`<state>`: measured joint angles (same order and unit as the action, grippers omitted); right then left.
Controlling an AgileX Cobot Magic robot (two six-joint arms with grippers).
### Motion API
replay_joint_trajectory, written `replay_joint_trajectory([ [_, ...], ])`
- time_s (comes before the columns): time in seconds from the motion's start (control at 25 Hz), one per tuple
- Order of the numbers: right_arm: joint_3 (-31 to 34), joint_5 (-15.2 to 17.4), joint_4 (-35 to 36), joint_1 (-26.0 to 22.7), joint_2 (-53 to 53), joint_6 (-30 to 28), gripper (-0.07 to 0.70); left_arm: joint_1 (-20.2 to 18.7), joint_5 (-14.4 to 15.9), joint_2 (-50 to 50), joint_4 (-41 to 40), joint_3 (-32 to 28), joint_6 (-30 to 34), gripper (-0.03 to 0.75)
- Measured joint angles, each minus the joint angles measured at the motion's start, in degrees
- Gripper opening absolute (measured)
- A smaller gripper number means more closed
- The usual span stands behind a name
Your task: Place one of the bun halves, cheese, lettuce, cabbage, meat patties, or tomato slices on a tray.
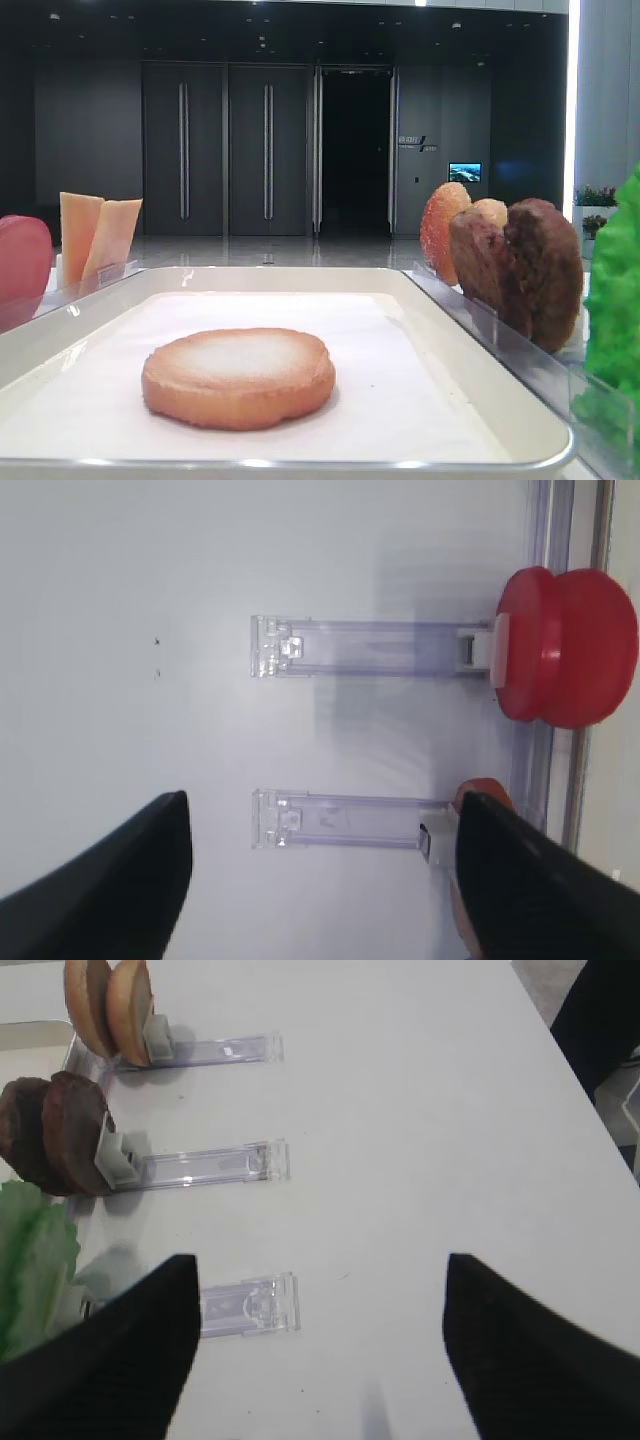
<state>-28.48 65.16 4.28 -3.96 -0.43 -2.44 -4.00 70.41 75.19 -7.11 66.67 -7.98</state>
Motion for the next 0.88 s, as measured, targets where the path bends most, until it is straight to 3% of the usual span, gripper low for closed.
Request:
replay_joint_trajectory([
  [0.88, 0.00, 0.00, 0.00, 0.00, 0.00, 0.00, 0.514, 0.00, 0.65, -25.95, 0.00, -14.95, 0.00, 0.631],
])
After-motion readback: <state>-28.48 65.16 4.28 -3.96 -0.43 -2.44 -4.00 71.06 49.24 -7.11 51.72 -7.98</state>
